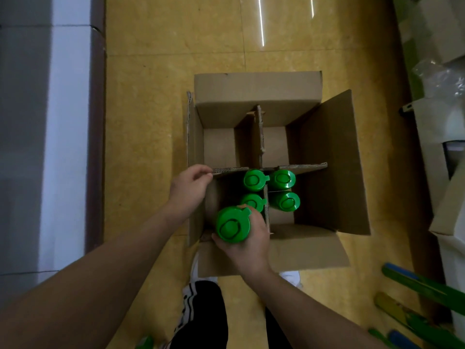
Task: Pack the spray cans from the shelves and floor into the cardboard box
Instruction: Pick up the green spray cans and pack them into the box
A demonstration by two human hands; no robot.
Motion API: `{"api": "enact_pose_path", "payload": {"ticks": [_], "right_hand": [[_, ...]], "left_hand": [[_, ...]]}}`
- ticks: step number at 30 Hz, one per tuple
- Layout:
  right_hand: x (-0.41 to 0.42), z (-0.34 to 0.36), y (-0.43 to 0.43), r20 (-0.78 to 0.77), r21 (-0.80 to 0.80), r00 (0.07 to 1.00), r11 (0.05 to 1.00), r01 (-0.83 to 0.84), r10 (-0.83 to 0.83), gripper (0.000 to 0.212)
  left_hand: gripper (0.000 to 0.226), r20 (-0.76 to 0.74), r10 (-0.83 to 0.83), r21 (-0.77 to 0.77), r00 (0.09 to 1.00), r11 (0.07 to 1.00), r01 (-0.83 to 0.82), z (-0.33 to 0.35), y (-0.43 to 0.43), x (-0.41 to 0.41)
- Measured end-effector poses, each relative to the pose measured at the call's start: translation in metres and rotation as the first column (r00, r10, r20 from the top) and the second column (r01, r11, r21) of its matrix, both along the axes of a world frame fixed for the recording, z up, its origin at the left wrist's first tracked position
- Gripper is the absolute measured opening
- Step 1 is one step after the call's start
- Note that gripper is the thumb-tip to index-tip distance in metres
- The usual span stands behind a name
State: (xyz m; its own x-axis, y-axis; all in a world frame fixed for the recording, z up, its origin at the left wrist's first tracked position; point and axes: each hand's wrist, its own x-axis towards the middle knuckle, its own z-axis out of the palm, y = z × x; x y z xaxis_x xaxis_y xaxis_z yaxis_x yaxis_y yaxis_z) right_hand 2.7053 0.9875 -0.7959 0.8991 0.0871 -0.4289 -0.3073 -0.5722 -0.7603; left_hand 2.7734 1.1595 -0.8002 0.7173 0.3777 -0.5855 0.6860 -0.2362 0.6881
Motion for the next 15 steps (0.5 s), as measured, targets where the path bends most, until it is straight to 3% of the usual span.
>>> {"api": "enact_pose_path", "payload": {"ticks": [3,7,10,13,15], "right_hand": [[-0.007,-0.014,0.004,0.035,-0.083,0.999,0.996,0.026,-0.023,0.083],[-0.019,-0.028,0.007,-0.004,-0.179,0.998,0.982,0.056,-0.058,0.087],[-0.020,-0.032,0.003,-0.067,-0.227,0.998,0.974,-0.021,0.006,0.094],[-0.014,-0.027,-0.011,-0.144,-0.266,0.958,0.922,-0.280,0.249,0.097],[-0.011,-0.022,-0.029,0.009,-0.239,0.947,0.920,-0.309,0.321,0.082]], "left_hand": [[0.024,-0.295,0.006,-0.224,0.955,0.972,-0.075,-0.007,-0.010,0.000],[0.025,-0.650,-0.006,-0.377,0.760,0.871,-0.316,-0.020,-0.026,-0.017],[0.040,-0.715,-0.024,-0.436,0.698,0.797,-0.418,-0.037,-0.030,-0.027],[0.045,-0.743,0.020,-0.413,0.669,0.773,-0.481,-0.053,-0.031,-0.033],[0.051,-0.730,0.057,-0.379,0.681,0.795,-0.473,-0.064,-0.037,-0.035]]}}
